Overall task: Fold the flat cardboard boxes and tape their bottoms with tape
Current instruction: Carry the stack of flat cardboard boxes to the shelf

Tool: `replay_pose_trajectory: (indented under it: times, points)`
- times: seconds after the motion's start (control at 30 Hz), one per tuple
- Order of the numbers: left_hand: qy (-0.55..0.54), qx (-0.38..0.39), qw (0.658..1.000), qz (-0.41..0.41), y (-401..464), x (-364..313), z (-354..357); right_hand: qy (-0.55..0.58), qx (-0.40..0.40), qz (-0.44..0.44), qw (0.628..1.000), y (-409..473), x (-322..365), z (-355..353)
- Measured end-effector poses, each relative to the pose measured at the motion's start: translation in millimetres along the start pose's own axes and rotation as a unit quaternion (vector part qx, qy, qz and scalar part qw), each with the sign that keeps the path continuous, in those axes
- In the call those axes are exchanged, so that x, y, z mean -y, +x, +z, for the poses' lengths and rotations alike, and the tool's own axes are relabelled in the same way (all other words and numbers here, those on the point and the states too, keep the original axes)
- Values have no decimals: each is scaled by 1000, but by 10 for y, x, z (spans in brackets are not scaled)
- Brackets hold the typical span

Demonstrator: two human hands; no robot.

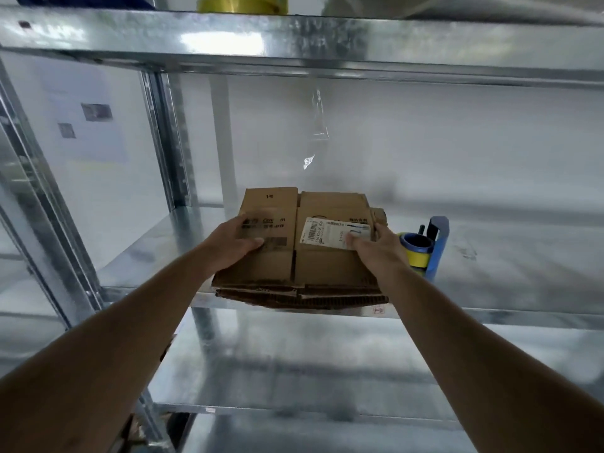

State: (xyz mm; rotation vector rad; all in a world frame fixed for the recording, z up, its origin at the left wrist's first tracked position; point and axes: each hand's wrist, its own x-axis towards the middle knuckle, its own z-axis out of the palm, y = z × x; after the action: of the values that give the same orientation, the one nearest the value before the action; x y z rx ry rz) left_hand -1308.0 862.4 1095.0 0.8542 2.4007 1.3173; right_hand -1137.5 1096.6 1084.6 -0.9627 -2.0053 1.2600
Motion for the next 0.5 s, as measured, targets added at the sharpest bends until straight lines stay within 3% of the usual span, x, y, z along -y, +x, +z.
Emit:
replay_pose_trajectory:
  times: [0.5]
  points:
    - [125,20,992,-21,506,14,-18,-93,42,6,995,516,0,239]
